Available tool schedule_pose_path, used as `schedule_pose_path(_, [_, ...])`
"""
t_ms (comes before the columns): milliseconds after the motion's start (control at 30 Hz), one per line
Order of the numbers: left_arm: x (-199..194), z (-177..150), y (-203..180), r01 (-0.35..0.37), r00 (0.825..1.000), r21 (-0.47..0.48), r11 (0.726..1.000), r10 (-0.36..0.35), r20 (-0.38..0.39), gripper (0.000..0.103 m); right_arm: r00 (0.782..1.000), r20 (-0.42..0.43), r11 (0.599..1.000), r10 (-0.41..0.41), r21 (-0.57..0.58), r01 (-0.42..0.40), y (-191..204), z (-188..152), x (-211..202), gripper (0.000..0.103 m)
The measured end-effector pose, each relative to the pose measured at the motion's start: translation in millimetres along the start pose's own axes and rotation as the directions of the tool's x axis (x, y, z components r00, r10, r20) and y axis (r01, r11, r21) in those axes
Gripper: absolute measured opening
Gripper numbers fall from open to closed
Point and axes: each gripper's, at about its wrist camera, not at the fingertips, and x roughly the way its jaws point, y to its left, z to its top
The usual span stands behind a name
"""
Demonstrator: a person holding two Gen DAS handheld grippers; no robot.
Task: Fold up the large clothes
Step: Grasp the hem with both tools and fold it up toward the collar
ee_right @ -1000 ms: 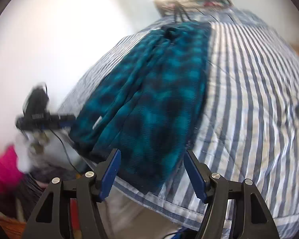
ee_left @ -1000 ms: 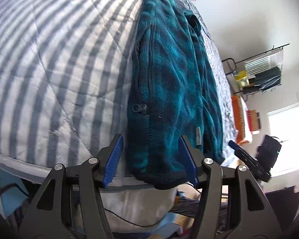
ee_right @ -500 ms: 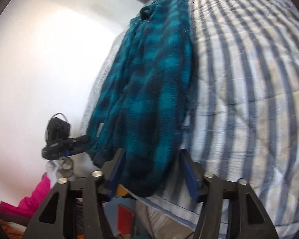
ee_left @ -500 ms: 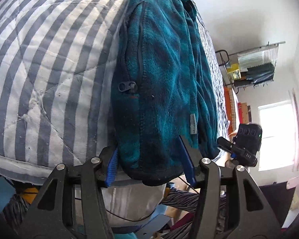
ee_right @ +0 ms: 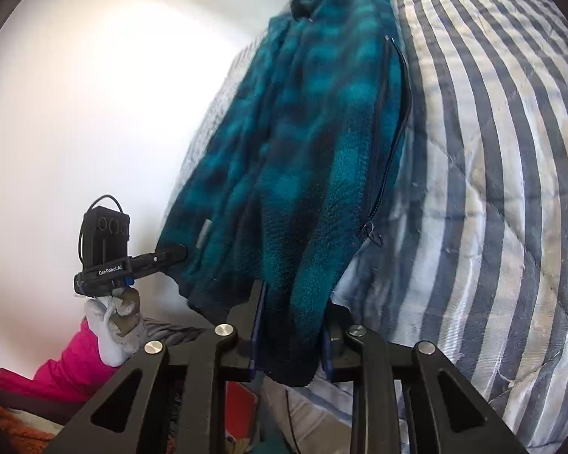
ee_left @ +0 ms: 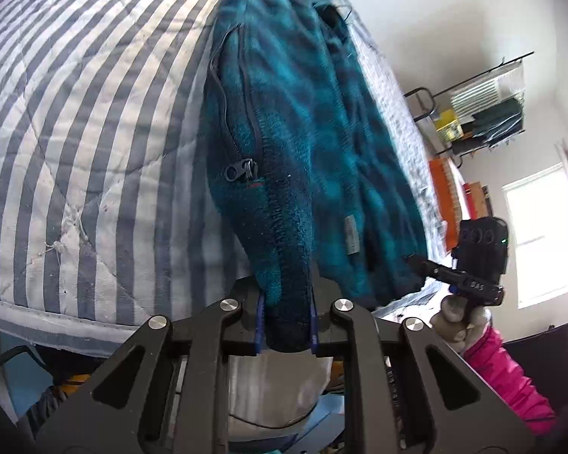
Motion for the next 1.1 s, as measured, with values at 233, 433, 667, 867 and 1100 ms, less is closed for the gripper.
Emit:
schedule_pose_path(233, [-21.5,13.7,-11.5,0.067,0.996,-0.018,0.998,-0.066,0.055,0.013,0.995,0.073,0.998,0.061,-0.016,-0.06,19.7,11.7,-16.8,0.019])
schedule_pose_path(433, [-31.4,29.3,-19.1,0.094,0.993,-0.025,0.995,-0.092,0.071,0.013,0.988,0.127,0.996,0.085,-0.008,-0.085,27.4,25.5,-27.6,0.017])
schedule_pose_path(667, [-36.9,62.0,-38.7,0.066,0.993,0.003,0.998,-0.066,0.101,0.013,0.985,0.163,0.998,0.055,-0.011,-0.054,38.9,51.9,-35.3,0.016])
schedule_pose_path(867, [-32.7,100.0,-47.9,0.032,0.989,0.0,1.0,-0.031,0.142,0.013,0.984,0.178,0.999,-0.012,-0.033,0.018,46.9,93.8,-39.1,0.015])
schedule_pose_path(1100, [-6.6,147.6,-35.7,0.006,0.987,-0.068,0.998,0.005,0.164,0.013,0.979,0.19,0.997,-0.073,-0.003,0.075,38.1,148.3,-26.5,0.015])
